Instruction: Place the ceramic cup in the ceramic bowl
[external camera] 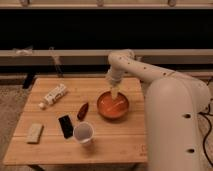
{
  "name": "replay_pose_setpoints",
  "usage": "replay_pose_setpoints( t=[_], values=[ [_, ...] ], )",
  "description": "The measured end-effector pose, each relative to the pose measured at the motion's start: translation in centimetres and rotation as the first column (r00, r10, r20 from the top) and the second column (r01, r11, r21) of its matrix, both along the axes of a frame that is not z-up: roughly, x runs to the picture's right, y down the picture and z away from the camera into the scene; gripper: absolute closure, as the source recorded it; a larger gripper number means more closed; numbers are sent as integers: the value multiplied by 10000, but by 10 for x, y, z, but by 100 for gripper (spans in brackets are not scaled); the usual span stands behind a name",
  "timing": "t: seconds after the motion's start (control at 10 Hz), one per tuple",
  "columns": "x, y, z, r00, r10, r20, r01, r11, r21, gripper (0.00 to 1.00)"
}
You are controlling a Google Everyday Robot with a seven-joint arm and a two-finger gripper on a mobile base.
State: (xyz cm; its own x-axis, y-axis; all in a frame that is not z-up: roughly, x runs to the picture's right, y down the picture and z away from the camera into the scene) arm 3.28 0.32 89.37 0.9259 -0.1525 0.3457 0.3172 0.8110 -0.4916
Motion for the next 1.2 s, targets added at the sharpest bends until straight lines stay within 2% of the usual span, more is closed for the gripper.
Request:
replay_pose_setpoints(
  t=[1.2],
  values=[
    [-2,-1,-4,9999,-134,9,134,9999,84,20]
  ],
)
